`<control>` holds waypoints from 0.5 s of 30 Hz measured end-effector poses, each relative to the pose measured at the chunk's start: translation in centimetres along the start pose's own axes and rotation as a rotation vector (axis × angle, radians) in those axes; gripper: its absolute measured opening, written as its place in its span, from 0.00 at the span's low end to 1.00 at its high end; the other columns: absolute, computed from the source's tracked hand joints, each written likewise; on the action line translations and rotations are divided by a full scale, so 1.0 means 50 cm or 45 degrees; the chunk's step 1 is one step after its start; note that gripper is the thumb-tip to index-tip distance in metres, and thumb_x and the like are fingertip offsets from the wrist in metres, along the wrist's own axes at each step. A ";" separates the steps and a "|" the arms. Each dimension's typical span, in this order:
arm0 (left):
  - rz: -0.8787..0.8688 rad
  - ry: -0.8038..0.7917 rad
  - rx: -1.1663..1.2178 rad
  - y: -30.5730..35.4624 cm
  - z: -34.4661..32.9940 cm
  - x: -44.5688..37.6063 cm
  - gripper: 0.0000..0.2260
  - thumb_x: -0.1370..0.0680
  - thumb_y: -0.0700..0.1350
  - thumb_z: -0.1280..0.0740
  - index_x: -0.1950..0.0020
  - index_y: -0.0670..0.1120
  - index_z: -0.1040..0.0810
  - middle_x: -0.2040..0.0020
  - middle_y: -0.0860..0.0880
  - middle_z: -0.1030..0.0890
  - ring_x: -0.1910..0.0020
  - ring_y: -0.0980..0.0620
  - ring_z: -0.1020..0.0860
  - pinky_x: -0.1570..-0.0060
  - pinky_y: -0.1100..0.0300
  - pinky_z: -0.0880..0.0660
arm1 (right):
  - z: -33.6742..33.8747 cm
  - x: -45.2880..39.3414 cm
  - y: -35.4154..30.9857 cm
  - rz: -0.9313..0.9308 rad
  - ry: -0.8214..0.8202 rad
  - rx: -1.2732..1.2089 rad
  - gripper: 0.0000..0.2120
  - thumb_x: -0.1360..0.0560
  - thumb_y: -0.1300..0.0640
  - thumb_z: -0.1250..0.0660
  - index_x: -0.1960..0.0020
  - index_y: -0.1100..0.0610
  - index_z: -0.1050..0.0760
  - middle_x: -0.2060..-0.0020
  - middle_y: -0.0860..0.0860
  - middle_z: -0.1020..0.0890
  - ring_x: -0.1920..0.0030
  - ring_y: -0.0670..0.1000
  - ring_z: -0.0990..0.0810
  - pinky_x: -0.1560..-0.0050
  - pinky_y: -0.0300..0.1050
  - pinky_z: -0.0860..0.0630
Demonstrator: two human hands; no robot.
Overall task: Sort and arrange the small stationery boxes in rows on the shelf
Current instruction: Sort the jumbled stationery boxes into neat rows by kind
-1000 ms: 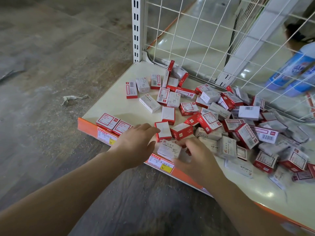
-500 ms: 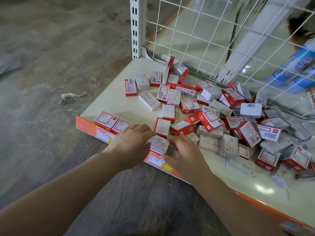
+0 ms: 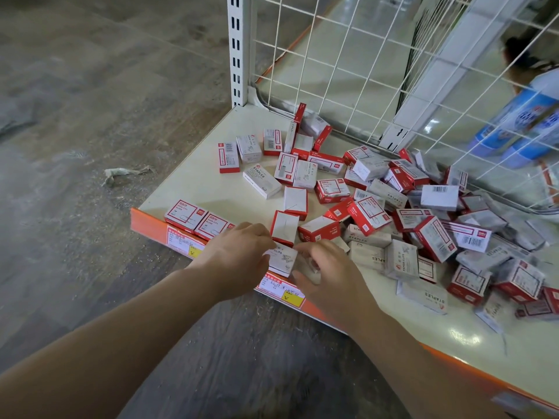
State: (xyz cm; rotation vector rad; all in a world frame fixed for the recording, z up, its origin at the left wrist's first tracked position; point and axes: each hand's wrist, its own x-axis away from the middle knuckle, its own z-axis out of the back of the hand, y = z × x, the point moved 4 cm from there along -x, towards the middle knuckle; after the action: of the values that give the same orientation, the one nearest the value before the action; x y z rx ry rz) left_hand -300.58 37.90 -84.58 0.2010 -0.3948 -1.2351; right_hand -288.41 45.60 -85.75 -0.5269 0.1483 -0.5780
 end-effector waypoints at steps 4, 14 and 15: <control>0.079 0.067 -0.009 -0.016 0.014 -0.006 0.15 0.20 0.47 0.43 0.33 0.52 0.30 0.36 0.53 0.28 0.37 0.53 0.31 0.40 0.59 0.30 | 0.028 -0.024 -0.005 -0.020 -0.002 -0.057 0.16 0.24 0.45 0.39 0.41 0.52 0.28 0.50 0.40 0.29 0.47 0.41 0.30 0.52 0.32 0.37; 0.270 0.188 -0.003 -0.070 0.026 -0.010 0.15 0.21 0.44 0.43 0.35 0.50 0.28 0.37 0.52 0.28 0.37 0.50 0.31 0.39 0.55 0.32 | 0.054 -0.118 0.001 -0.045 -0.036 0.148 0.19 0.26 0.55 0.32 0.36 0.54 0.27 0.42 0.49 0.27 0.39 0.49 0.32 0.44 0.36 0.39; 0.282 0.190 0.006 -0.075 0.026 -0.009 0.15 0.21 0.44 0.42 0.35 0.50 0.28 0.36 0.52 0.28 0.37 0.50 0.32 0.39 0.55 0.32 | 0.052 -0.125 0.005 -0.052 -0.083 0.160 0.21 0.27 0.55 0.31 0.35 0.54 0.28 0.41 0.48 0.28 0.38 0.49 0.33 0.44 0.36 0.40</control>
State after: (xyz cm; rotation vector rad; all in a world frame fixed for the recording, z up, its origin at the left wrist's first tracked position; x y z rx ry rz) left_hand -304.51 37.22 -84.81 0.2457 -0.2822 -0.9948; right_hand -292.78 50.39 -83.72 -0.4273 0.0390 -0.6052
